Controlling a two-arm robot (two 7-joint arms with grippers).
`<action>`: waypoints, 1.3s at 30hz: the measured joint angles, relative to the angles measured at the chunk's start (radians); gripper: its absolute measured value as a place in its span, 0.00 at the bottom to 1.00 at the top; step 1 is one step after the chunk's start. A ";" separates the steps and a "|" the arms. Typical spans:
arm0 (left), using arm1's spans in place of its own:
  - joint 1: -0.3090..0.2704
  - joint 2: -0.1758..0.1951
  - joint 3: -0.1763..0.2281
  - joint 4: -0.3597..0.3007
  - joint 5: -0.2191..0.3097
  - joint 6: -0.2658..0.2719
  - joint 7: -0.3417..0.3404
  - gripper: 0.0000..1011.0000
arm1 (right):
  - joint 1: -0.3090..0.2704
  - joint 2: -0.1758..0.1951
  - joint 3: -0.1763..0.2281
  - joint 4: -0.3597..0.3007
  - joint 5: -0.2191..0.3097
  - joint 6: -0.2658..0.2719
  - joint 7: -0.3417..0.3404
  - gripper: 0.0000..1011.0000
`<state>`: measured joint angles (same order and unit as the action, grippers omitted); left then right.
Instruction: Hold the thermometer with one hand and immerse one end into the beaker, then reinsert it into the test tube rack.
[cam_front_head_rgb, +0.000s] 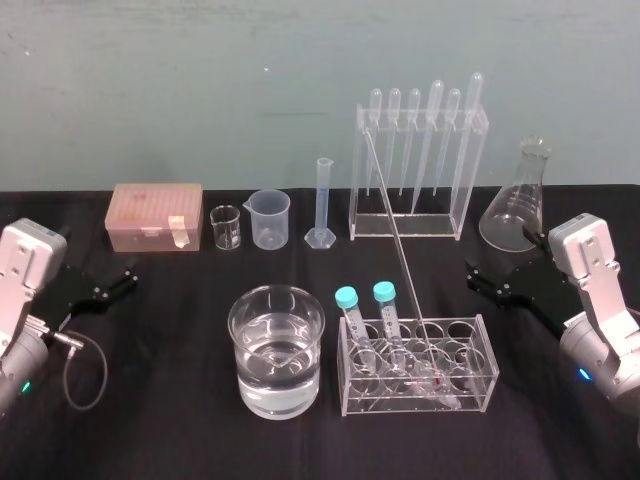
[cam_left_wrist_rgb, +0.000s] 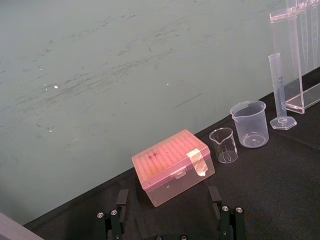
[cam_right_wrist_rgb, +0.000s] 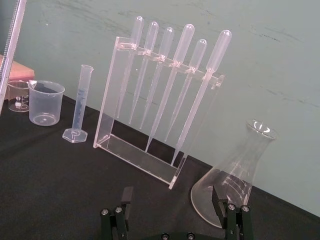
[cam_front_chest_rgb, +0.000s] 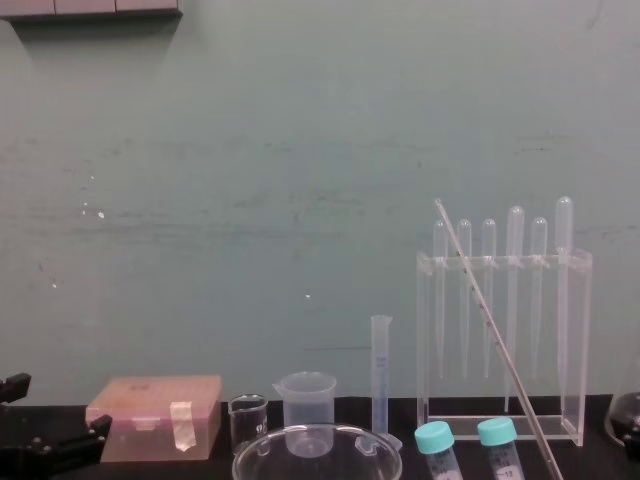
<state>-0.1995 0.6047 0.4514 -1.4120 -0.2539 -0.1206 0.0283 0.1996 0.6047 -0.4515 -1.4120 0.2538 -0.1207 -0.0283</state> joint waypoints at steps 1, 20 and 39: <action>0.000 0.000 0.000 0.000 0.000 0.000 0.000 1.00 | 0.000 0.000 0.000 0.000 0.000 0.000 0.000 0.99; 0.000 0.000 0.000 0.000 0.000 0.000 0.000 1.00 | 0.000 0.000 0.000 0.000 0.000 0.000 0.000 0.99; 0.000 0.000 0.000 0.000 0.000 0.000 0.000 1.00 | 0.000 0.000 0.000 0.000 0.000 0.000 0.000 0.99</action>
<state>-0.1996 0.6047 0.4514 -1.4120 -0.2539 -0.1206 0.0283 0.1996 0.6047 -0.4514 -1.4120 0.2539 -0.1205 -0.0283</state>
